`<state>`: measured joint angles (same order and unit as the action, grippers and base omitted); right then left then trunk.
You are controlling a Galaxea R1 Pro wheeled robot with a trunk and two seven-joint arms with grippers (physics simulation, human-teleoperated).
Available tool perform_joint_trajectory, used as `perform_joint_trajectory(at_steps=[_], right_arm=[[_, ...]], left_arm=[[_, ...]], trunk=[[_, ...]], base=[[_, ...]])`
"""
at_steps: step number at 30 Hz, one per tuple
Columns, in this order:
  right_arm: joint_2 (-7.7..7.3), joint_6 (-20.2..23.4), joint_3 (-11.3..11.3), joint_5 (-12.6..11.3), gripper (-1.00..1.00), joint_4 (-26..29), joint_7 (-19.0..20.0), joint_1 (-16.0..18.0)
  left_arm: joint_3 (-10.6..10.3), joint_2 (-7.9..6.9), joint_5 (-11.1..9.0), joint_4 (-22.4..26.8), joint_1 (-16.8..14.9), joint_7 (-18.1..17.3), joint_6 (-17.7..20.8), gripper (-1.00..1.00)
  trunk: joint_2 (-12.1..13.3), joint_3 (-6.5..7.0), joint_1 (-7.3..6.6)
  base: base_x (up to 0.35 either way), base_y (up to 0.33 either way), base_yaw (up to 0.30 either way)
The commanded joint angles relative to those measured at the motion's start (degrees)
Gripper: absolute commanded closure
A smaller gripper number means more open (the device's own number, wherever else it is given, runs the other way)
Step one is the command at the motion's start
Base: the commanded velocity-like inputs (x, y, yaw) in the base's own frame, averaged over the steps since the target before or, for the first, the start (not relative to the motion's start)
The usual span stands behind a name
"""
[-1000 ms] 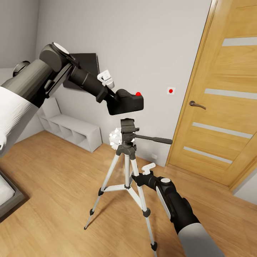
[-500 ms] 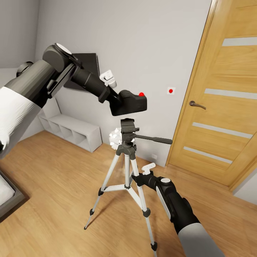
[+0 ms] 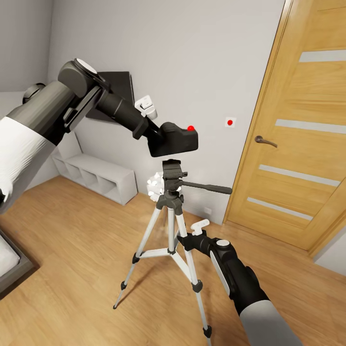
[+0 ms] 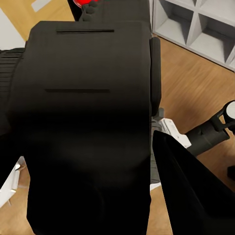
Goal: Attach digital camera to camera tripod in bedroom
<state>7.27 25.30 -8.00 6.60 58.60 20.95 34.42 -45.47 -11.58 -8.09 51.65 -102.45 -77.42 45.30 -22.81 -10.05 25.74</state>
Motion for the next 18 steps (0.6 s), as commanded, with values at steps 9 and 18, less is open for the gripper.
perform_joint_trajectory(at_steps=[9,18], right_arm=[[0.01,0.27,0.09,0.89,1.0,0.03,0.41,0.03],[0.03,0.2,0.09,0.96,1.0,0.03,0.41,0.03]], left_arm=[[-0.65,-0.23,-0.12,-0.03,-0.12,0.11,0.27,1.0],[-2.67,-0.17,-0.05,-0.05,-0.12,0.2,0.28,1.0]], trunk=[[-0.11,-0.13,0.04],[-0.11,-0.13,0.04]], base=[[0.0,0.0,0.0],[0.0,0.0,0.0]])
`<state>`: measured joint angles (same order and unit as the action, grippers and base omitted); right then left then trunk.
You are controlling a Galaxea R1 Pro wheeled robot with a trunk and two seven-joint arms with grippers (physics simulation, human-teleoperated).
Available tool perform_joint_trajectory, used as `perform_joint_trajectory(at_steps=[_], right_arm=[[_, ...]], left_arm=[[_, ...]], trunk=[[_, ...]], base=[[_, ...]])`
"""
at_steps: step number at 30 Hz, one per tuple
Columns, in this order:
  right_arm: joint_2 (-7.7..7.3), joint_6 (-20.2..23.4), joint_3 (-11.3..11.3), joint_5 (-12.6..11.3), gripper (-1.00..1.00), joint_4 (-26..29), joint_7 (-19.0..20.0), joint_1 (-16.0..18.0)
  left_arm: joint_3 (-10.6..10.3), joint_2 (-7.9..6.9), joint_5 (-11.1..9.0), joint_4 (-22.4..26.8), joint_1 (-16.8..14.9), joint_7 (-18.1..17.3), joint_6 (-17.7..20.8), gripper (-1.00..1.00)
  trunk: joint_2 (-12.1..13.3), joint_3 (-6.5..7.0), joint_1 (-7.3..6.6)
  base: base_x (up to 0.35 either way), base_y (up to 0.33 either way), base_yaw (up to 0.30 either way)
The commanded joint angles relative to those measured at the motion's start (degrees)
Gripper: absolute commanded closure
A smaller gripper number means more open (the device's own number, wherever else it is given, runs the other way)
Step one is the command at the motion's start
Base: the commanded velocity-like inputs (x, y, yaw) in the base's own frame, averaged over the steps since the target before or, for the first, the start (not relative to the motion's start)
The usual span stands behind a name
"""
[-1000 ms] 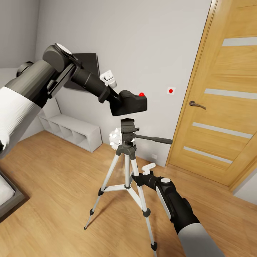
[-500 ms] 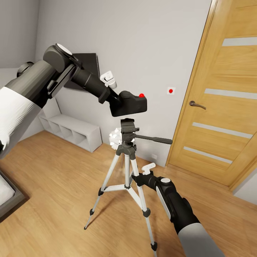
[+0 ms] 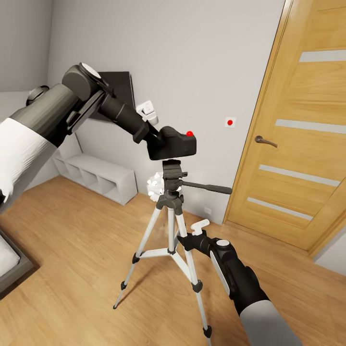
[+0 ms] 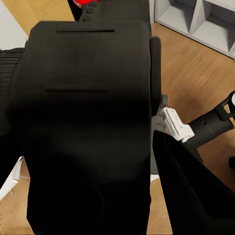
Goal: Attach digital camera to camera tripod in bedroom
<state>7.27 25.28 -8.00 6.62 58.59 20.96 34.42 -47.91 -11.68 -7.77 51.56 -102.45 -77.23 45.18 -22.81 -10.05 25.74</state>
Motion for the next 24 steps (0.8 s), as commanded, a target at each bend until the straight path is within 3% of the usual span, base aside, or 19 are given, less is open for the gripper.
perform_joint_trajectory(at_steps=[1,10,24], right_arm=[[0.02,0.23,0.09,0.93,1.0,0.03,0.4,0.03],[0.02,0.22,0.09,0.93,1.0,0.03,0.4,0.03],[0.02,0.29,0.09,0.93,1.0,0.03,0.4,0.03]], left_arm=[[-0.4,-0.06,-0.37,0.03,-0.12,0.03,0.39,1.0],[-3.64,0.58,-0.57,-0.79,-0.12,0.79,0.27,1.0],[-4.43,0.69,-0.86,-1.11,-0.12,0.83,0.14,1.0]], trunk=[[-0.11,-0.13,0.04],[-0.11,-0.13,0.04],[-0.11,-0.13,0.04]], base=[[0.0,0.0,0.0],[0.0,0.0,0.0],[0.0,0.0,0.0]])
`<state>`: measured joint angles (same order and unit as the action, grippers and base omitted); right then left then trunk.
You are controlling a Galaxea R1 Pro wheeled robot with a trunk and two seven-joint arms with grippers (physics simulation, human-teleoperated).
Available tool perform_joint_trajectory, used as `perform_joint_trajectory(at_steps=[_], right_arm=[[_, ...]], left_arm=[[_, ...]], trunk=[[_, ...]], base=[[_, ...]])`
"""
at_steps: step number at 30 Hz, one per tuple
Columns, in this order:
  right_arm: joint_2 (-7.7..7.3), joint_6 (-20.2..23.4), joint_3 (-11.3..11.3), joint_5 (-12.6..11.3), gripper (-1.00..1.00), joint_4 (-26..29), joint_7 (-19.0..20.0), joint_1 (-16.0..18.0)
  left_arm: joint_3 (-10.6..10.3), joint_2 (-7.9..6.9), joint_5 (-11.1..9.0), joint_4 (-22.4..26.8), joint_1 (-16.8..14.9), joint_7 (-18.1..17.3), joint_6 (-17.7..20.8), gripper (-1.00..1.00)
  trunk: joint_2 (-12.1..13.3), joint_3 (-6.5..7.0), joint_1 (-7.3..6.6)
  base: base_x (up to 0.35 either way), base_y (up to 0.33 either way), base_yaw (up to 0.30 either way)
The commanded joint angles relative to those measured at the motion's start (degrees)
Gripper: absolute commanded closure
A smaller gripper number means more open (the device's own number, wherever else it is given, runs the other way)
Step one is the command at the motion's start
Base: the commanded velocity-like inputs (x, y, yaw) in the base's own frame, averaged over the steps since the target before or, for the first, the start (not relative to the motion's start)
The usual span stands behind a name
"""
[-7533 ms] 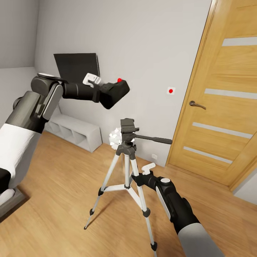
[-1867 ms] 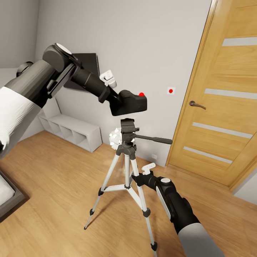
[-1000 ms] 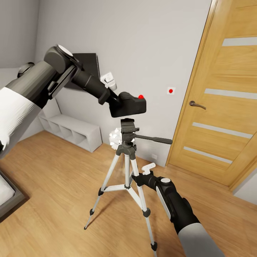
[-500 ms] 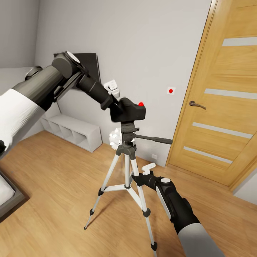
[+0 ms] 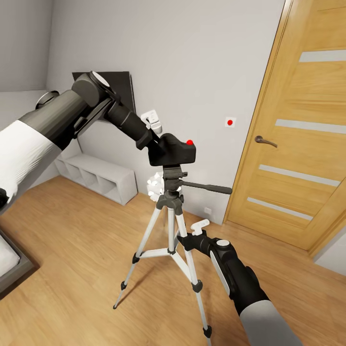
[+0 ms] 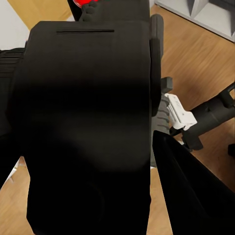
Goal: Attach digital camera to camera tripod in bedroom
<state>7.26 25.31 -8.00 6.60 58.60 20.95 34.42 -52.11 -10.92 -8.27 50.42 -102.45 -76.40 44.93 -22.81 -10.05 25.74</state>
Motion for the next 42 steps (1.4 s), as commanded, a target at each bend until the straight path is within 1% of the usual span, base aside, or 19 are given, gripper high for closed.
perform_joint_trajectory(at_steps=[1,23,24,42], right_arm=[[0.01,0.26,0.09,0.96,1.0,0.02,0.4,0.03],[0.01,0.2,0.09,0.96,1.0,0.02,0.4,0.03],[0.0,0.19,0.09,0.96,1.0,0.02,0.4,0.03],[0.03,0.19,0.09,0.96,1.0,0.02,0.4,0.03]], left_arm=[[-0.22,-0.07,-0.39,0.03,-0.12,-0.02,0.37,1.0],[-0.21,-0.1,-0.51,-0.2,-0.12,-0.2,0.53,1.0],[-0.22,-0.09,-0.52,-0.19,-0.12,-0.18,0.52,-1.0],[-0.26,-0.07,-0.52,-0.32,-0.12,-0.06,0.58,-1.0]], trunk=[[-0.11,-0.13,0.04],[-0.11,-0.13,0.04],[-0.11,-0.13,0.04],[-0.11,-0.13,0.04]], base=[[0.0,0.0,0.0],[0.0,0.0,0.0],[0.0,0.0,0.0],[0.0,0.0,0.0]])
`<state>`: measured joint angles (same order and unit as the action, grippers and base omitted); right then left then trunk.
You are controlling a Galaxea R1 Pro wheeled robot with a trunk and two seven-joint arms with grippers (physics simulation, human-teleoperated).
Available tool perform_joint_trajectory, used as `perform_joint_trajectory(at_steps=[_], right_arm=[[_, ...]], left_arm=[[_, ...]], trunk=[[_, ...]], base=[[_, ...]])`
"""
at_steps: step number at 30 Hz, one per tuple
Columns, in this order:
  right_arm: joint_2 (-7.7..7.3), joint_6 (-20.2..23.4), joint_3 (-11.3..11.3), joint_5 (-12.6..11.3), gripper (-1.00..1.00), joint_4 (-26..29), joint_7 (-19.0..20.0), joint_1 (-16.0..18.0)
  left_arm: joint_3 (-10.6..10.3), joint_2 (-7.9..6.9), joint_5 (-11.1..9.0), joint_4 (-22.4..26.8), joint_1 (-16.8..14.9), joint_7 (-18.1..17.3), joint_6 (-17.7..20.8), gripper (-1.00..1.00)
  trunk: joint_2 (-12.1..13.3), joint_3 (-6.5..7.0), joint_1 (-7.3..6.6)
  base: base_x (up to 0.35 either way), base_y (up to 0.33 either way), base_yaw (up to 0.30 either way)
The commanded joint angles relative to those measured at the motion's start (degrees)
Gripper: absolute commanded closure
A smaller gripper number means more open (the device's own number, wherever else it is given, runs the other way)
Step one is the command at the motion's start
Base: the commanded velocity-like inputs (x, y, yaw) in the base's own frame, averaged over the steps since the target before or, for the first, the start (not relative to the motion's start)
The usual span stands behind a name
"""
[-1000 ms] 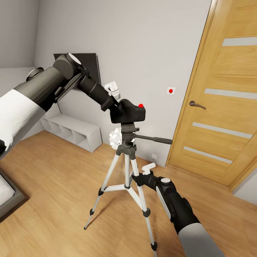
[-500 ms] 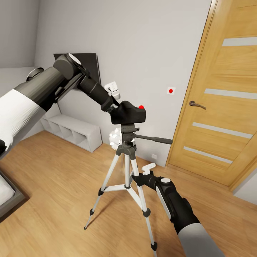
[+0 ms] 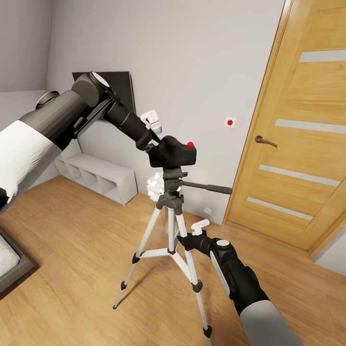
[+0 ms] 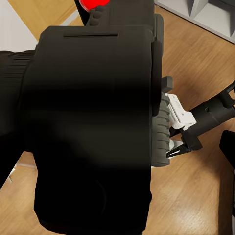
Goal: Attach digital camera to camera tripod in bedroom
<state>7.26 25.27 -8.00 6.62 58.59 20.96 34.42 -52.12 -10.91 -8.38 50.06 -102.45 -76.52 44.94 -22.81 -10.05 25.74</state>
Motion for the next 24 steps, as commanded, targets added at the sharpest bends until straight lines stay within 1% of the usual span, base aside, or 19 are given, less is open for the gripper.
perform_joint_trajectory(at_steps=[1,8,11,14,15,18,19,21,22,24], right_arm=[[0.03,0.22,0.09,0.93,1.0,0.03,0.4,0.03],[0.03,0.29,0.09,0.93,1.0,0.03,0.4,0.03],[-0.01,0.3,0.09,0.93,1.0,0.03,0.4,0.03],[0.01,0.3,0.09,0.93,1.0,0.03,0.4,0.03],[0.0,0.3,0.09,0.93,1.0,0.03,0.4,0.03],[0.01,0.3,0.09,0.93,1.0,0.03,0.4,0.03],[0.01,0.3,0.09,0.93,1.0,0.03,0.4,0.03],[0.02,0.3,0.09,0.93,1.0,0.03,0.4,0.03],[0.02,0.3,0.09,0.93,1.0,0.03,0.4,0.03],[0.03,0.3,0.09,0.93,1.0,0.03,0.4,0.03]], left_arm=[[-0.25,-0.07,-0.41,0.04,-0.12,0.06,0.57,-1.0],[-0.11,-0.12,-0.32,-0.14,-0.12,0.14,0.51,-1.0],[0.29,-0.23,-0.27,-0.19,-0.12,0.19,0.5,-1.0],[1.46,-0.31,-0.25,-0.21,-0.12,0.22,0.54,-1.0],[2.76,-0.35,-0.24,-0.22,-0.12,0.22,0.55,-1.0],[5.46,-0.39,-0.22,-0.22,-0.12,0.25,0.56,-1.0],[7.35,-0.4,-0.17,-0.21,-0.12,0.31,0.57,-1.0],[8.95,-0.41,-0.13,-0.18,-0.12,0.54,0.57,-1.0],[10.09,-0.41,-0.1,-0.14,-0.12,0.92,0.58,-1.0],[10.83,-0.42,-0.09,-0.11,-0.12,1.34,0.58,-1.0]], trunk=[[-0.11,-0.13,0.04],[-0.11,-0.13,0.04],[-0.11,-0.13,0.04],[-0.11,-0.13,0.04],[-0.11,-0.13,0.04],[-0.11,-0.13,0.04],[-0.11,-0.13,0.04],[-0.11,-0.13,0.04],[-0.11,-0.13,0.04],[-0.11,-0.13,0.04]], base=[[0.0,0.0,0.0],[0.0,0.0,0.0],[0.0,0.0,0.0],[0.0,0.0,0.0],[0.0,0.0,0.0],[0.0,0.0,0.0],[0.0,0.0,0.0],[0.0,0.0,0.0],[0.0,0.0,0.0],[0.0,0.0,0.0]])
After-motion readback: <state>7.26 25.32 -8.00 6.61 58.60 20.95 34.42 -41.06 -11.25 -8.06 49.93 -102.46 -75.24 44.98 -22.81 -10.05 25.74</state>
